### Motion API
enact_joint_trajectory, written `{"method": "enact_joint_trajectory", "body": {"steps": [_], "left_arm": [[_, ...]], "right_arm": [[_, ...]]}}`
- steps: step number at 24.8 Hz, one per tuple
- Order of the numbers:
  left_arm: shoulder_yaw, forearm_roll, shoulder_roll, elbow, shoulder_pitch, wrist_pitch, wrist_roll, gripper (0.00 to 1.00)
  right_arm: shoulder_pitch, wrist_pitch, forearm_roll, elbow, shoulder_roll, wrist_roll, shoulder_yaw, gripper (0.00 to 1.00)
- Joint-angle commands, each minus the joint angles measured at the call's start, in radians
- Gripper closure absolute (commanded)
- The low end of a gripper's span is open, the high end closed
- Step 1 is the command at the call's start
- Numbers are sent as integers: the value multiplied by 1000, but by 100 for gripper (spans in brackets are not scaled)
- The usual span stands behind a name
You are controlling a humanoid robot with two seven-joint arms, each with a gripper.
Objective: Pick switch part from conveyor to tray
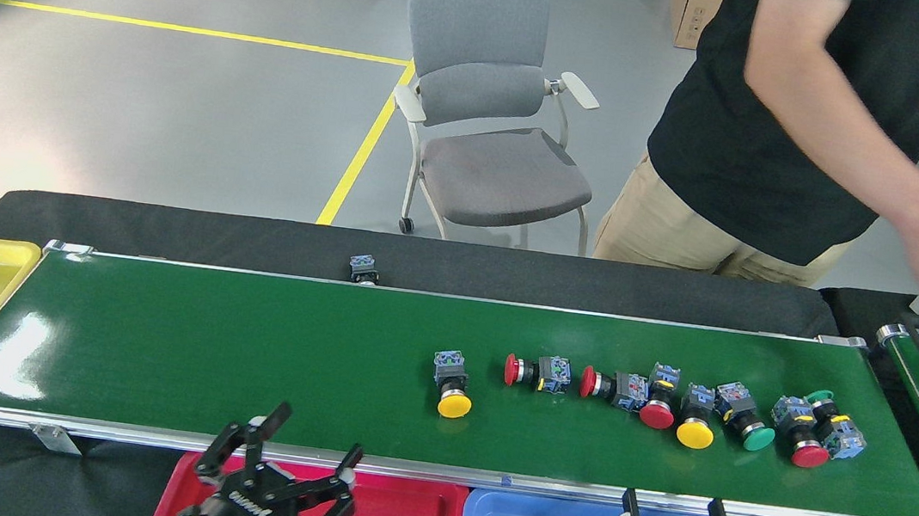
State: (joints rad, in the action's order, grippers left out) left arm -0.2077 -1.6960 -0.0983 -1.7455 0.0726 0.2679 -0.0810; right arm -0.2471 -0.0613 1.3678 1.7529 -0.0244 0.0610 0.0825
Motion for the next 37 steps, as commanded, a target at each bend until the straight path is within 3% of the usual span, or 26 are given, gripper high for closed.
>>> {"method": "enact_joint_trajectory", "body": {"steps": [1,6,11,19,21,22,25,26,28,31,34,37], "left_arm": [[-56,-19,-4,29,-45,-107,-11,0],[-102,-17,-20,175,-111,-138,-31,0],[-91,-11,-27,313,-223,-159,-31,0],[-42,-8,-26,491,-339,-199,-22,2],[-42,-8,-23,541,-373,-233,-19,12],[-42,-8,-21,566,-387,-248,-19,22],[-41,4,-11,581,-390,-245,-6,68],[-41,24,-11,583,-389,-240,-6,82],[-36,98,-6,573,-378,-217,-6,93],[-22,185,35,494,-339,-124,-6,97],[-9,190,100,330,-229,-3,-8,95],[25,205,219,129,-73,249,-8,91]], "right_arm": [[25,-18,8,2,-22,-26,8,0],[135,-170,88,-90,-68,-67,112,1],[281,-353,89,-245,-69,-90,226,0],[459,-397,77,-473,-106,-99,234,0],[500,-399,76,-523,-114,-99,232,1],[525,-400,76,-555,-120,-99,232,1],[562,-399,74,-604,-132,-101,229,2],[563,-399,74,-610,-131,-101,230,6],[563,-393,74,-612,-121,-104,235,21],[554,-361,70,-602,-98,-99,237,83],[551,-319,66,-564,-89,-99,237,88],[520,-272,28,-492,-81,-107,237,89]]}}
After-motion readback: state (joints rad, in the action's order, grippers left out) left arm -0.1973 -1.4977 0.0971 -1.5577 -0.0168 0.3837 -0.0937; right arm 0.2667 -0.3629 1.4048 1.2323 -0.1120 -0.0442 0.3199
